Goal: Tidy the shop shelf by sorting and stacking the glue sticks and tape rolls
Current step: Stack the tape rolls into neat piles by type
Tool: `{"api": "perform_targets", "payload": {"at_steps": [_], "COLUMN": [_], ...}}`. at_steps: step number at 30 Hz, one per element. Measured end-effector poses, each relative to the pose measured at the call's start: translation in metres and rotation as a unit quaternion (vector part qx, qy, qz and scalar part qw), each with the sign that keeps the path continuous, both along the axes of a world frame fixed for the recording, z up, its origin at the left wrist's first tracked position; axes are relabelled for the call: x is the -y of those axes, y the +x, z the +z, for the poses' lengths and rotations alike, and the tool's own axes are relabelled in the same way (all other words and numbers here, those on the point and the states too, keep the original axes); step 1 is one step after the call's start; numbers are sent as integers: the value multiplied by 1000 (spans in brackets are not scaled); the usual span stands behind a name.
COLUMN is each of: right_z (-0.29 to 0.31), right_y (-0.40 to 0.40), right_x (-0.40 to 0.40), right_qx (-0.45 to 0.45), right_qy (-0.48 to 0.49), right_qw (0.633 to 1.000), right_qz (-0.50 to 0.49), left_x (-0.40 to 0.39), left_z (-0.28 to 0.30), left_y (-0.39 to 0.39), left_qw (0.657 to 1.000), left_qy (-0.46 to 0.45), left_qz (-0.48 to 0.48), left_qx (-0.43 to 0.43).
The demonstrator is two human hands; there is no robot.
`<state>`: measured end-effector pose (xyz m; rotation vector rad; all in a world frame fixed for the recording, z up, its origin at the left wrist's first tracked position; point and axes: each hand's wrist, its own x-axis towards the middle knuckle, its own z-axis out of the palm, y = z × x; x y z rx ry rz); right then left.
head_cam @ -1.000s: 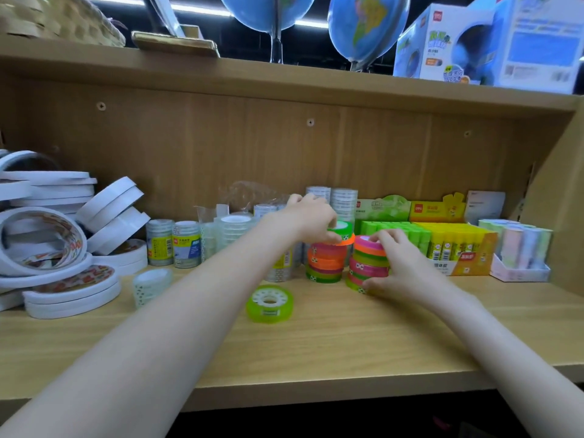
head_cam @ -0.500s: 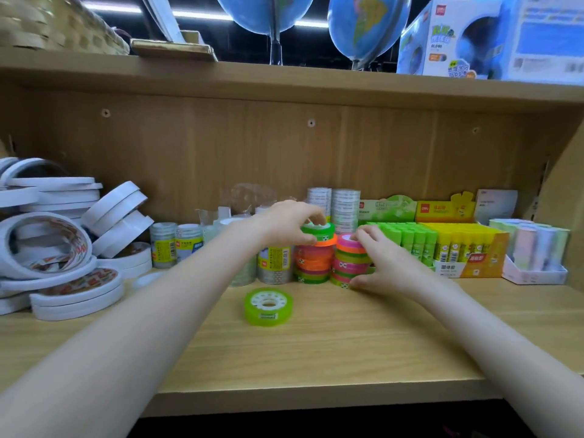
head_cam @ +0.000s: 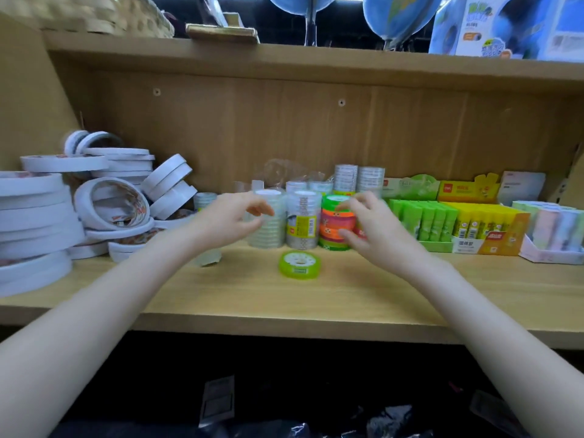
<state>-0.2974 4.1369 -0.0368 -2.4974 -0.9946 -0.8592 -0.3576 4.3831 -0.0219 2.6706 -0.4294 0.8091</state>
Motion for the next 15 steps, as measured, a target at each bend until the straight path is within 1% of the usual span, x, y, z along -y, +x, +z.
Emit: {"api": "perform_targets", "payload": {"at_steps": [1,2,4,5,7,9,12,15], "right_z": [-5,-11,-22,-25,-27,-25,-26,-27], "right_y": [-8,-15,-22,-22,-21,-20,-18,-15], "right_x": [-12,-23,-37,-39,-35,-28,-14,2], "right_qx": [-47,-98,-177,-197,-204,-190,-170,-168], "right_qy": [-14,-47,-103,-101,-67,-51,-32,3], "right_qw": [997,989,971,967,970,977,983,984], "right_qz": [59,97,121,123,112,87,66,53], "left_x": [-10,-20,-34,-38,-44,-46,-41,-19], "left_z": [-3,-6,-11,-13,-17,-22,-27,-24], "left_y": [-7,-13,-24,-29,-34,-36,-34,-29], "left_qw": [999,997,991,987,981,978,983,990], "left_qy": [-8,-14,-17,-11,15,26,5,-30], "left_qz": [19,38,66,76,91,99,78,20], "left_qx": [-30,-61,-113,-138,-170,-184,-164,-133]}}
